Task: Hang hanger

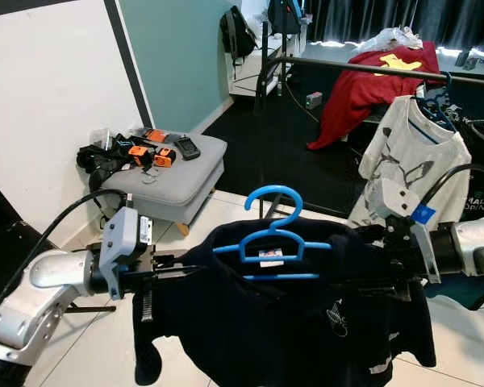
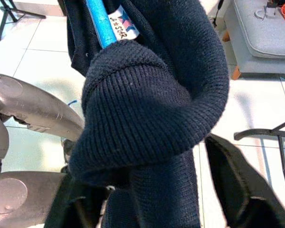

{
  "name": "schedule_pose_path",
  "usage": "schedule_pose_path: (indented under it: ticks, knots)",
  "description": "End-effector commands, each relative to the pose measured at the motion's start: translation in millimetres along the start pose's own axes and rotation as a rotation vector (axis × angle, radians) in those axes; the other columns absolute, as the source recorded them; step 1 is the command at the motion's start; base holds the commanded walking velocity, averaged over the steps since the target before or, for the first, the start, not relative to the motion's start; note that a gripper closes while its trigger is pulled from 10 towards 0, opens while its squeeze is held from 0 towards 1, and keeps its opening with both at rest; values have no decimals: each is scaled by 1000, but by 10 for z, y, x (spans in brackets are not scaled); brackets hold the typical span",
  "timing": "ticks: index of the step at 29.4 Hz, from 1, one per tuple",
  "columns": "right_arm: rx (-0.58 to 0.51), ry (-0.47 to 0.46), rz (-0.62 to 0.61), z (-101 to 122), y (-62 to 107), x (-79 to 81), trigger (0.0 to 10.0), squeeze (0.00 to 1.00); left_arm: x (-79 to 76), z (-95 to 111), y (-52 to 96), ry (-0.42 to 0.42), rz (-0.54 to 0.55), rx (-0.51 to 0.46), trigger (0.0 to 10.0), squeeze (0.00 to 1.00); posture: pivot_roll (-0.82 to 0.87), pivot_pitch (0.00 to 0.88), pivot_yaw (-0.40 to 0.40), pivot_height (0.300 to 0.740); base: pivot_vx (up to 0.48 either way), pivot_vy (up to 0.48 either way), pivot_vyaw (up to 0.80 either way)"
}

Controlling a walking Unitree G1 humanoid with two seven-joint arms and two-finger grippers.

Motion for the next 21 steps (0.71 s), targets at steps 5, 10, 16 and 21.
schedule_pose_path:
  ticks: [5, 10, 16, 21]
  knots:
    - [-81, -1, 24, 110, -50, 15, 0, 0, -56, 72, -15, -13, -30, -31, 0, 0, -117, 10, 27, 740, 0, 0, 0]
    - [-95, 4, 31, 133, -56, 13, 0, 0, -73, 49, -19, -14, -46, -20, 0, 0, -117, 11, 27, 740, 0, 0, 0]
    - [-115, 8, 57, 171, -104, 52, 0, 0, -78, 31, -4, -6, -64, -13, 0, 0, -118, 11, 30, 740, 0, 0, 0]
    - [-128, 4, 77, 183, -148, 89, 0, 0, -83, 35, 5, 18, -73, -22, 0, 925, -117, 13, 31, 740, 0, 0, 0]
Point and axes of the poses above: a point about 5 cm out from each wrist's last joint towards the gripper, its own y axis pointing back from the gripper into the wrist, its own z axis along the axis of the wrist's last joint, x = y × z, the point moved 5 cm from there along -y, pointing out of the wrist towards the gripper, and after that the axes turned 6 degrees about y, right-handed, at the moved point
